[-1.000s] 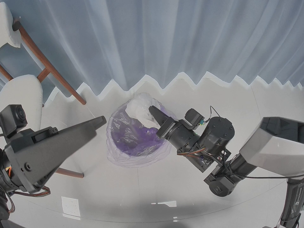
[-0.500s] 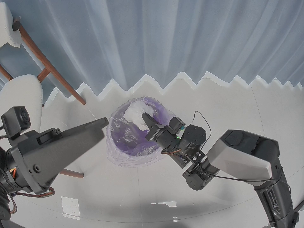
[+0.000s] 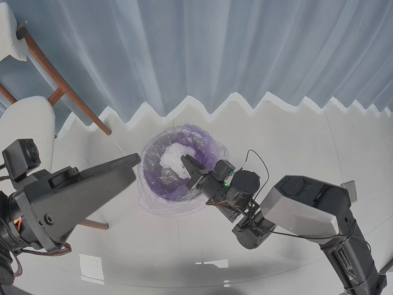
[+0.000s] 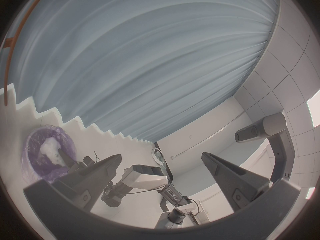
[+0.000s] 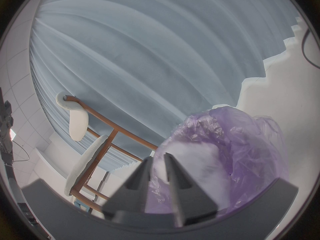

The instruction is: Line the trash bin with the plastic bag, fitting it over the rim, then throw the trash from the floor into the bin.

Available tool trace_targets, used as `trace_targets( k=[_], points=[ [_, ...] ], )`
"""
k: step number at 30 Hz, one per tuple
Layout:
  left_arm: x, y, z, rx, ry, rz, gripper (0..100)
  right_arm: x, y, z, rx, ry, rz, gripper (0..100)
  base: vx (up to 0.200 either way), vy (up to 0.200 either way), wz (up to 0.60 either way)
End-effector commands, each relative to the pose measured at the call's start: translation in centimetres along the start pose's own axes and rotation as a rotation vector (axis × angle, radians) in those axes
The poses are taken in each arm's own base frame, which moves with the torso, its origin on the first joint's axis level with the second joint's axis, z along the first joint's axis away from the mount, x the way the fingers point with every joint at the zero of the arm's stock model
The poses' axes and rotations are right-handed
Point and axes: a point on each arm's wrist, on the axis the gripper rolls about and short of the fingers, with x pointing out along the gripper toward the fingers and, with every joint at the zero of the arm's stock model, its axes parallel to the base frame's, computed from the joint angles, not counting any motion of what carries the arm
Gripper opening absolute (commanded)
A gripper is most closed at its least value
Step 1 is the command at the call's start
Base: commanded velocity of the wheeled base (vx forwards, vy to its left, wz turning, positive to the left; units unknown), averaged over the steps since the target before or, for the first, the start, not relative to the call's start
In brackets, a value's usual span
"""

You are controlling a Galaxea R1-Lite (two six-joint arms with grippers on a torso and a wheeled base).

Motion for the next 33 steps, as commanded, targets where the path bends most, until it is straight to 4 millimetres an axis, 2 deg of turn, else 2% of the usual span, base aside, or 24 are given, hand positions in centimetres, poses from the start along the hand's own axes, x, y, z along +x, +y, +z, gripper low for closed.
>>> trace_targets(
  k=[1,5,7,11,15,16,17,20,21,22,24,25,26,27,29,30,33],
  points=[
    [0.0,0.0,0.0,0.002,0.0,0.0,100,0.0,0.3,0.1,-0.001,-0.012,0.01,100,0.0,0.0,0.0],
    [0.0,0.0,0.0,0.001,0.001,0.001,100,-0.6,0.4,0.2,-0.002,0.008,0.0,100,0.0,0.0,0.0],
    [0.0,0.0,0.0,0.001,0.001,0.001,100,-0.8,1.0,1.2,0.002,0.0,0.004,100,0.0,0.0,0.0],
    [0.0,0.0,0.0,0.002,0.0,0.0,100,-1.7,3.2,5.1,0.011,-0.034,0.021,100,0.0,0.0,0.0],
    [-0.1,-0.2,0.1,0.006,-0.009,-0.005,100,-4.9,6.3,9.6,0.012,-0.038,0.03,100,0.0,0.0,0.0],
    [-0.3,-0.2,0.1,0.008,-0.012,-0.005,100,-4.9,6.3,9.6,0.012,-0.038,0.03,100,0.0,0.0,0.0],
    [-0.5,-0.3,0.1,0.01,-0.016,-0.002,100,-7.8,8.1,12.1,0.006,-0.032,0.031,100,0.0,0.0,0.0],
    [-1.1,-0.7,0.2,0.019,-0.028,-0.011,100,-12.5,9.8,15.0,-0.042,-0.025,0.025,100,0.0,0.0,0.0],
    [-1.2,-0.9,0.3,0.023,-0.032,-0.018,100,-13.5,10.1,15.5,-0.055,-0.024,0.02,100,0.0,0.0,0.0],
    [-1.5,-1.3,0.5,0.046,-0.044,-0.028,100,-15.9,10.5,16.4,-0.093,-0.019,0.01,100,0.0,0.0,0.0],
    [-1.8,-1.6,0.7,0.081,-0.056,-0.036,100,-18.2,10.6,17.3,-0.14,-0.022,-0.012,100,0.0,0.0,0.0],
    [-1.8,-1.6,0.7,0.081,-0.056,-0.036,100,-18.2,10.6,17.3,-0.14,-0.022,-0.012,100,0.0,0.0,0.0],
    [-2.1,-2.0,1.1,0.152,-0.078,-0.043,100,-21.8,10.1,18.7,-0.218,-0.041,-0.07,100,0.0,0.0,0.0],
    [-2.2,-2.1,1.1,0.167,-0.081,-0.044,100,-22.5,10.0,18.9,-0.229,-0.044,-0.085,100,0.0,0.0,0.0],
    [-3.0,-2.4,1.2,0.273,-0.102,-0.033,100,-25.7,8.8,20.4,-0.267,-0.092,-0.183,100,0.0,0.0,0.0],
    [-3.2,-2.4,1.2,0.284,-0.103,-0.032,100,-26.1,8.7,20.5,-0.271,-0.098,-0.193,100,0.0,0.0,0.0],
    [-4.7,-2.4,1.1,0.404,-0.132,0.031,100,-30.8,8.6,21.5,-0.316,-0.146,-0.254,100,0.0,0.0,0.0]
  ],
)
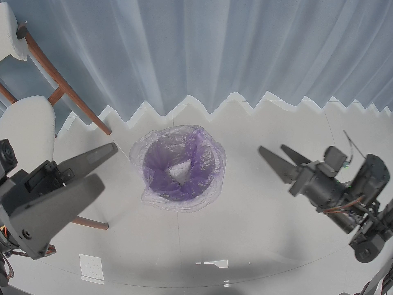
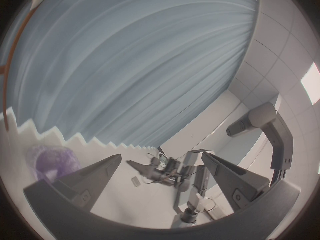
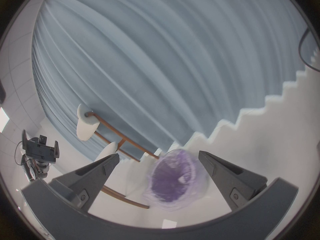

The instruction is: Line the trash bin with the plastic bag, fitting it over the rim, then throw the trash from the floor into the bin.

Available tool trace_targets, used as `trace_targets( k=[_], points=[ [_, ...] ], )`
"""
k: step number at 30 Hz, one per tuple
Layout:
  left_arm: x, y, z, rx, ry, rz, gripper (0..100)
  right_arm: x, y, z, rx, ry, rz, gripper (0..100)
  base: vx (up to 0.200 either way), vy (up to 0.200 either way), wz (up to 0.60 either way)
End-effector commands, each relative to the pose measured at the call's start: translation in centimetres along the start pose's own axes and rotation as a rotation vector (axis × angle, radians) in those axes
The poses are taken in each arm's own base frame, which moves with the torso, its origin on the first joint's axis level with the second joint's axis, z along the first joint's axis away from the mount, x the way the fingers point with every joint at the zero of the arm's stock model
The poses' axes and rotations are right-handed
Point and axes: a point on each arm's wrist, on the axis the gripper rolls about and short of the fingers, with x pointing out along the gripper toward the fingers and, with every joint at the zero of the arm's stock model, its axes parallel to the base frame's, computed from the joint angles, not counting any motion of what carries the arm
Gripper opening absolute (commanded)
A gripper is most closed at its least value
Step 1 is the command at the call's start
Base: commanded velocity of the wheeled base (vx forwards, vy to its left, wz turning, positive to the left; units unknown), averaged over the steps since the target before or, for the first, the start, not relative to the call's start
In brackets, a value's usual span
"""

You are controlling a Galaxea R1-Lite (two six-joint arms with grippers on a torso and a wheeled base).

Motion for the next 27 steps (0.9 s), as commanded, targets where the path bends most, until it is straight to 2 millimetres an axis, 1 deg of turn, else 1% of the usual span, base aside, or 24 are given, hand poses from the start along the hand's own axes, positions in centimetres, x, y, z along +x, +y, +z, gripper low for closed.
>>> trace_targets(
  k=[1,3,4,5,6,7,8,9,10,13,15,17,18,19,20,21,24,26,27],
  points=[
    [-3.9,-1.2,0.7,0.277,-0.088,0.088,100,-13.1,-1.2,5.1,-0.151,-0.218,-0.161,100,0.0,0.0,0.0],
    [-5.1,-1.1,0.4,0.306,-0.096,0.176,100,-14.5,-0.9,5.4,-0.157,-0.226,-0.194,100,0.0,0.0,0.0],
    [-6.2,-1.1,0.0,0.314,-0.108,0.255,100,-15.8,-0.6,5.5,-0.163,-0.225,-0.223,100,0.0,0.0,0.0],
    [-6.4,-1.2,-0.1,0.315,-0.11,0.264,100,-15.9,-0.6,5.5,-0.163,-0.225,-0.224,100,0.0,0.0,0.0],
    [-7.9,-1.4,-0.7,0.325,-0.136,0.358,100,-17.5,-0.1,5.0,-0.162,-0.189,-0.238,100,0.0,0.0,0.0],
    [-8.2,-1.5,-0.8,0.326,-0.139,0.37,100,-17.8,0.0,4.9,-0.161,-0.181,-0.239,100,0.0,0.0,0.0],
    [-9.4,-1.8,-1.5,0.327,-0.144,0.436,100,-19.1,0.4,4.1,-0.169,-0.133,-0.246,100,0.0,0.0,0.0],
    [-10.0,-1.9,-2.0,0.328,-0.142,0.465,100,-19.8,0.6,3.7,-0.179,-0.109,-0.253,100,0.0,0.0,0.0],
    [-11.0,-2.2,-2.6,0.34,-0.147,0.512,100,-20.8,0.6,2.8,-0.199,-0.064,-0.272,100,0.0,0.0,0.0],
    [-13.2,-3.4,-3.8,0.386,-0.183,0.629,100,-23.1,1.0,1.0,-0.23,0.015,-0.298,100,0.0,0.0,0.0],
    [-14.4,-4.3,-4.7,0.409,-0.2,0.687,100,-24.3,1.1,0.1,-0.233,0.029,-0.307,100,0.0,0.0,0.0],
    [-15.7,-5.2,-6.4,0.428,-0.205,0.732,100,-25.6,1.2,-1.0,-0.253,0.02,-0.321,100,0.0,0.0,0.0],
    [-16.0,-5.4,-6.8,0.432,-0.205,0.74,100,-25.8,1.2,-1.2,-0.261,0.016,-0.323,100,0.0,0.0,0.0],
    [-16.7,-5.7,-8.1,0.452,-0.198,0.756,100,-26.6,1.3,-1.8,-0.28,-0.004,-0.333,100,0.0,0.0,0.0],
    [-16.9,-5.5,-8.7,0.477,-0.178,0.784,100,-27.2,1.3,-2.4,-0.292,-0.013,-0.35,100,0.0,0.0,0.0],
    [-16.9,-5.2,-8.9,0.497,-0.174,0.803,100,-27.3,1.2,-2.8,-0.299,0.005,-0.375,100,0.0,0.0,0.0],
    [-16.9,-5.3,-8.5,0.51,-0.229,0.86,100,-27.3,1.0,-2.6,-0.307,-0.016,-0.461,100,0.0,0.0,0.0],
    [-16.9,-5.2,-8.8,0.507,-0.211,0.886,100,-27.3,0.9,-2.6,-0.313,-0.011,-0.487,100,0.0,0.0,0.0],
    [-17.1,-4.8,-9.6,0.486,-0.148,0.922,100,-27.4,0.7,-3.1,-0.315,0.043,-0.505,100,0.0,0.0,0.0]
  ],
)
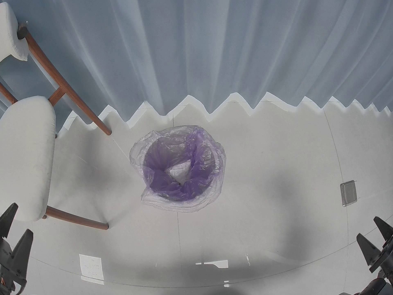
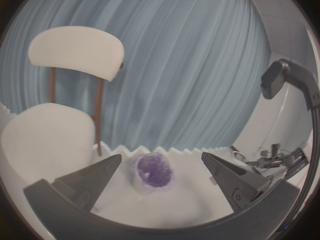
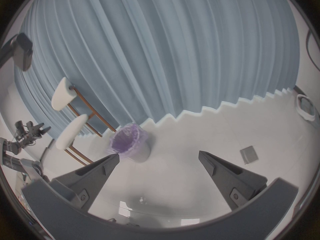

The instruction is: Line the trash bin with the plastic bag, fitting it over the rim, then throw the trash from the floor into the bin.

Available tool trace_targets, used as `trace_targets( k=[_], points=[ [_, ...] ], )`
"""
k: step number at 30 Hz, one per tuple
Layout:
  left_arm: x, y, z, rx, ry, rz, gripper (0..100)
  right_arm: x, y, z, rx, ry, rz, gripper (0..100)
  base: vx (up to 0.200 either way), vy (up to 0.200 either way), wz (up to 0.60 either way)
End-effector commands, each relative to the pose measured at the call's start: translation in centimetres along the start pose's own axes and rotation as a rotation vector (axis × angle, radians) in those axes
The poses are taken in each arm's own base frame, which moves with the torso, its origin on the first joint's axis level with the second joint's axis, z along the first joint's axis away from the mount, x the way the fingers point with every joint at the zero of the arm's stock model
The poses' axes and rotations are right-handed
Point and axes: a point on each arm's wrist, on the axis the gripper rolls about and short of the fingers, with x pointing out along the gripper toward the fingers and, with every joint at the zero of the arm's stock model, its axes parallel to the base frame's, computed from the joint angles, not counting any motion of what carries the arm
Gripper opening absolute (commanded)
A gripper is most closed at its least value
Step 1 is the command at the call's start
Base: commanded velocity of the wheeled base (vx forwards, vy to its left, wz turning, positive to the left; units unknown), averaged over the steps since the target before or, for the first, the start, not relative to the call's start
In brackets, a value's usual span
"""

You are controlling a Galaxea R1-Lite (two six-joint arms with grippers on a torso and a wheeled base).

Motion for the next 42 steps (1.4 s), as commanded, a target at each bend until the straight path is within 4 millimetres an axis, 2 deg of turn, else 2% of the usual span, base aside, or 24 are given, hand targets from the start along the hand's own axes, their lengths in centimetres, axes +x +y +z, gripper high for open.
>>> trace_targets(
  k=[1,5,9,16,19,20,22,27,37,42],
  points=[
    [-4.2,-0.2,-4.5,0.132,-0.008,0.246,100,-2.9,-0.5,-3.3,-0.086,-0.062,-0.117,100,0.0,0.0,0.0],
    [-4.7,0.1,-6.8,0.198,0.188,0.297,100,-2.9,-0.5,-3.3,-0.108,-0.067,-0.154,100,0.0,0.0,0.0],
    [-4.7,0.1,-6.7,0.225,0.176,0.287,100,-3.0,-0.3,-3.9,-0.156,-0.049,-0.293,100,0.0,0.0,0.0],
    [-4.7,0.1,-6.6,0.21,0.168,0.298,100,-3.5,-0.1,-4.1,-0.173,-0.129,-0.295,100,0.0,0.0,0.0],
    [-4.7,0.2,-6.6,0.215,0.159,0.365,100,-3.5,-0.1,-4.1,-0.17,-0.131,-0.297,100,0.0,0.0,0.0],
    [-4.8,0.4,-6.5,0.229,0.151,0.46,100,-3.5,-0.1,-4.1,-0.171,-0.13,-0.297,100,0.0,0.0,0.0],
    [-4.9,0.6,-6.5,0.236,0.146,0.533,100,-3.5,-0.1,-4.2,-0.171,-0.128,-0.3,100,0.0,0.0,0.0],
    [-4.8,0.4,-6.5,0.241,0.153,0.466,100,-3.5,-0.1,-4.1,-0.168,-0.132,-0.299,100,0.0,0.0,0.0],
    [-4.8,0.4,-6.5,0.251,0.155,0.449,100,-3.5,-0.2,-4.1,-0.143,-0.139,-0.313,100,0.0,0.0,0.0],
    [-4.7,0.2,-6.6,0.279,0.175,0.35,100,-3.5,-0.2,-4.1,-0.143,-0.139,-0.313,100,0.0,0.0,0.0]
  ],
)
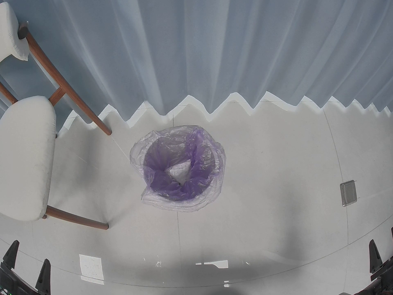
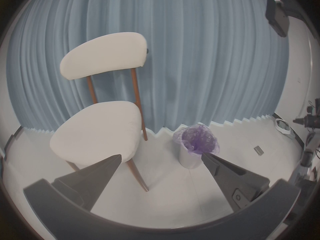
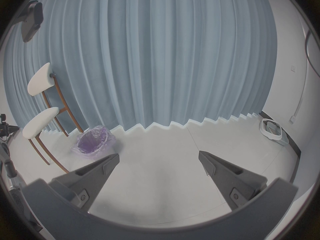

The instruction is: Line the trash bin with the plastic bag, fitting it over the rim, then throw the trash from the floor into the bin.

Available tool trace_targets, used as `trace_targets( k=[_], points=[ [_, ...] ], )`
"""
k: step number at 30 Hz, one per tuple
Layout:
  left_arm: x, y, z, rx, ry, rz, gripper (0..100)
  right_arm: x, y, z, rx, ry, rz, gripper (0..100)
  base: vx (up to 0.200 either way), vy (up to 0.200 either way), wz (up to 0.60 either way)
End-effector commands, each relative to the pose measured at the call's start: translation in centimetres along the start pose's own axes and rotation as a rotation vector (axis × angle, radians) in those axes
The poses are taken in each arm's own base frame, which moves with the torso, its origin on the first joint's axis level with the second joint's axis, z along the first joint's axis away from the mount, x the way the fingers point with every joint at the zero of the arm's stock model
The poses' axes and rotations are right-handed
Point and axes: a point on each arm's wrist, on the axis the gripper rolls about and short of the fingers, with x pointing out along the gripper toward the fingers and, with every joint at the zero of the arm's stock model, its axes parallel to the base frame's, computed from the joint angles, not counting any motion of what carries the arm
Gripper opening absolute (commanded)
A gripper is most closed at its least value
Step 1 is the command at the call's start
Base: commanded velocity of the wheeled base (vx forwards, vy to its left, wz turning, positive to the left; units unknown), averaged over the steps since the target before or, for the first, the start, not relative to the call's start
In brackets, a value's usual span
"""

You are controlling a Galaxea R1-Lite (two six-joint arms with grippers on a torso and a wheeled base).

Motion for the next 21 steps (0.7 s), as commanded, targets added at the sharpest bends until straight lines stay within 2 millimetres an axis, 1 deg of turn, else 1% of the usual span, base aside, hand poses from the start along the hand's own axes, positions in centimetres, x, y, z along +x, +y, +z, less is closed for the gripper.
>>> trace_targets(
  k=[1,2,8,10,12,21],
  points=[
    [0.01,-0.07,-0.54,0.034,0.007,-0.027,100,0.05,-0.01,-0.51,0.0,0.007,0.0,100,0.0,0.0,0.0],
    [0.01,-0.07,-0.57,0.073,0.01,-0.032,100,0.05,-0.01,-0.51,0.0,0.007,0.0,100,0.0,0.0,0.0],
    [0.01,-0.07,-0.61,0.062,0.013,-0.027,100,0.05,-0.01,-0.51,0.0,0.007,0.0,100,0.0,0.0,0.0],
    [0.01,0.01,-0.61,0.036,0.015,0.008,100,0.05,-0.01,-0.51,0.0,0.007,0.0,100,0.0,0.0,0.0],
    [-0.01,0.16,-0.96,-0.044,0.049,0.079,100,0.05,-0.01,-0.51,0.0,0.007,0.0,100,0.0,0.0,0.0],
    [-0.01,0.13,-1.03,-0.026,0.057,0.062,100,0.05,-0.01,-0.51,0.0,0.007,0.0,100,0.0,0.0,0.0]
  ],
)
